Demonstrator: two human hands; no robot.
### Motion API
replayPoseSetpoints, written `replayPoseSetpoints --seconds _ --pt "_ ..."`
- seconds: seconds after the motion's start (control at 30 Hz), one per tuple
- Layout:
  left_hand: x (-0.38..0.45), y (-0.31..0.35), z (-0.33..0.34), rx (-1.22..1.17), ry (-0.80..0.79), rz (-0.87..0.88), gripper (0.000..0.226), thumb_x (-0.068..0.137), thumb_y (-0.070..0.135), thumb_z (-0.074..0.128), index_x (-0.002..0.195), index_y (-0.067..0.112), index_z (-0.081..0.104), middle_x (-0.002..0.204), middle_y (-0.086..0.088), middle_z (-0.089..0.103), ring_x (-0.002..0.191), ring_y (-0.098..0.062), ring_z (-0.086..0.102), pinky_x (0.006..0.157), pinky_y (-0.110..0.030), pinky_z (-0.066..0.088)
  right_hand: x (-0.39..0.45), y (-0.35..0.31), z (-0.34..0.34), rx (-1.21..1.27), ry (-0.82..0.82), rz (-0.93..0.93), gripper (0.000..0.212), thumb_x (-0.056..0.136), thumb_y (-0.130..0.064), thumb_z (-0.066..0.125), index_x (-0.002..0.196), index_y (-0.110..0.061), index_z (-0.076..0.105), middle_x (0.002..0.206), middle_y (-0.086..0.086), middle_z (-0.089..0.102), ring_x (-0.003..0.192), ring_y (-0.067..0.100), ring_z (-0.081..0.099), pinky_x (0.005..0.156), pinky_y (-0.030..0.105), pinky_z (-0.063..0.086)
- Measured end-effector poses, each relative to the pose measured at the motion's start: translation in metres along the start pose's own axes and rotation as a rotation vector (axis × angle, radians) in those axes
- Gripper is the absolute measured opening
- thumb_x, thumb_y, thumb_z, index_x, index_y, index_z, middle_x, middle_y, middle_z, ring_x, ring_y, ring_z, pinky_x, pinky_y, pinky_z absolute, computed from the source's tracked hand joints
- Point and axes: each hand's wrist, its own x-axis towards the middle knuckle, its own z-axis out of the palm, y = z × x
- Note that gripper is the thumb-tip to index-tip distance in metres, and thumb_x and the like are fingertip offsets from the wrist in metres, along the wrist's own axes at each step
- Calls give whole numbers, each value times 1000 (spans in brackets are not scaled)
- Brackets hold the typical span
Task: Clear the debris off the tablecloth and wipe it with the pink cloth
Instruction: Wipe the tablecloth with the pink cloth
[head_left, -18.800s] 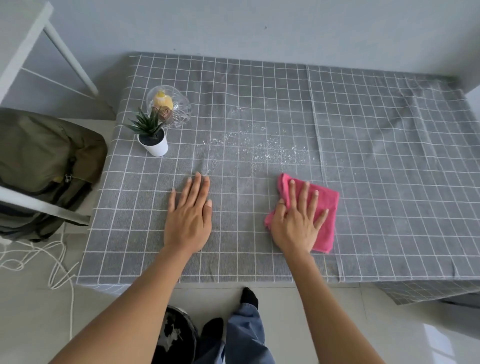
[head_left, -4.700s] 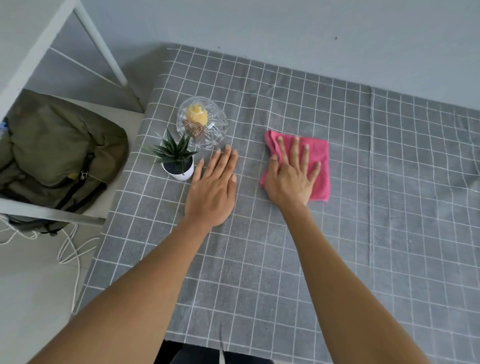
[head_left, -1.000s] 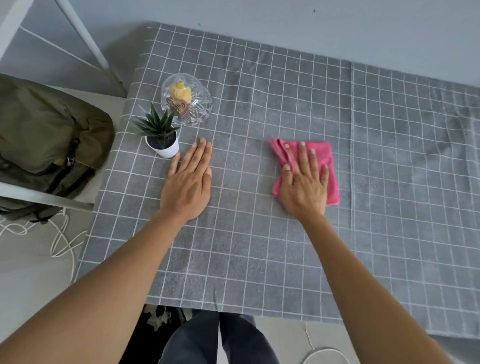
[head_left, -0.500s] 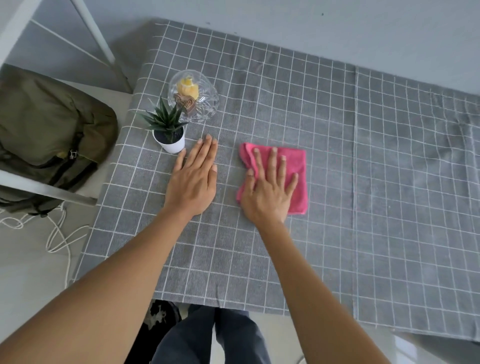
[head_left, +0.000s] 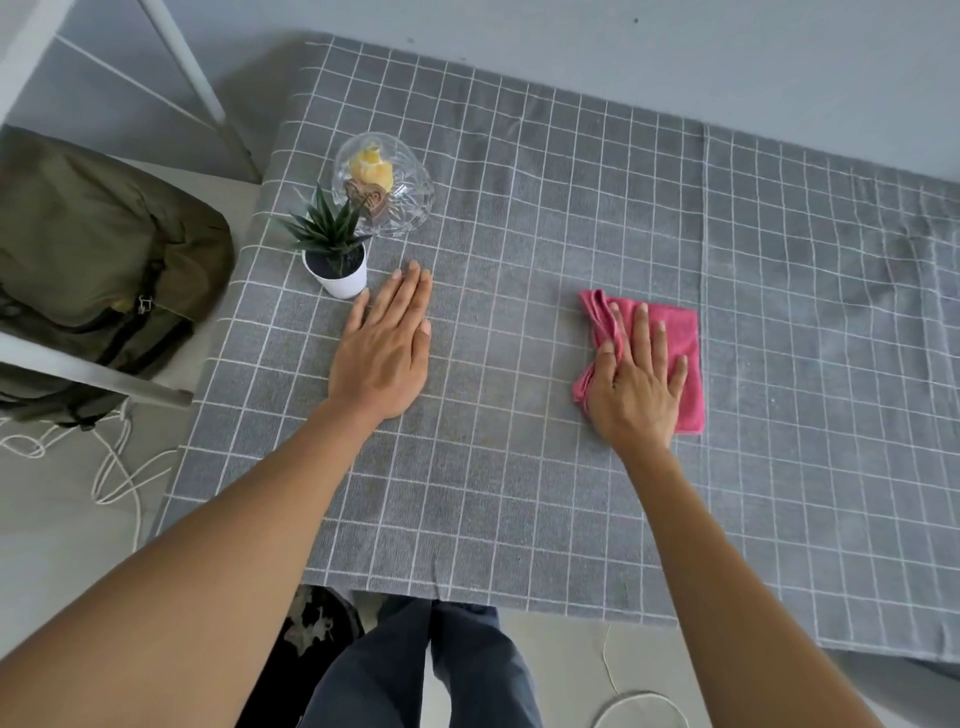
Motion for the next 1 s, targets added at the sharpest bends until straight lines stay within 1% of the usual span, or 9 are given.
replayPoseSetpoints --seconds 0.13,0.3,0.43,0.53,0.6,0.73,0.83,0.9,1.0 --pt "1 1 0 3 -14 1 54 101 32 12 151 19 -3 160 4 -6 146 -10 -6 120 -38 -4 -8 -30 4 60 18 56 51 102 -41 12 150 -42 -5 160 -8 -12 148 17 -13 117 49 -13" --pt "1 11 -1 -6 -5 -56 53 102 25 20 152 16 3 160 2 -1 147 -12 -2 119 -40 -5 -32 -53 19 2 -44 -208 52 100 -44 8 150 -42 -4 160 -10 -10 147 16 -13 116 49 -14" --pt "-1 37 4 -32 -11 -57 54 101 25 18 152 15 4 160 1 0 147 -13 -3 119 -42 -5 -25 -37 12 27 -72 -277 50 101 -44 9 150 -42 1 160 -13 -7 148 12 -11 118 46 -13" --pt "-3 69 12 -43 -25 7 55 100 29 14 152 15 7 160 1 3 147 -12 -1 118 -42 -6 -21 -19 6 16 -56 -317 57 94 -48 -1 150 -42 1 160 -13 -5 148 11 -9 117 43 -13" --pt "-1 92 16 -50 -25 31 55 99 29 13 152 14 9 160 1 5 147 -13 0 117 -42 -7 -17 -2 1 33 -49 -296 60 92 -49 -3 151 -40 1 160 -13 -4 148 10 -8 117 42 -13" --pt "7 139 29 -82 -69 75 52 103 28 16 152 15 2 160 1 -2 147 -12 -7 117 -40 -11 -7 39 -13 71 -10 -227 62 91 -50 -3 151 -39 5 160 -14 1 148 8 -5 118 41 -9" --pt "7 162 41 -73 -68 94 53 102 32 15 152 17 2 160 2 -1 147 -13 -5 117 -42 -10 -3 70 -22 84 19 -192 57 95 -47 3 151 -38 7 160 -14 3 148 8 -3 119 39 -7" --pt "4 167 45 -35 -58 89 55 101 36 12 152 19 2 160 3 -1 147 -13 -4 117 -43 -8 0 96 -27 91 49 -120 51 100 -41 10 151 -38 6 160 -13 2 148 8 -4 120 39 -7" --pt "2 166 47 -7 -47 71 56 99 37 9 152 20 0 160 4 -2 147 -12 -4 117 -43 -8 3 123 -32 96 66 49 49 103 -37 12 150 -37 -2 161 -11 -3 147 9 -8 120 41 -8"
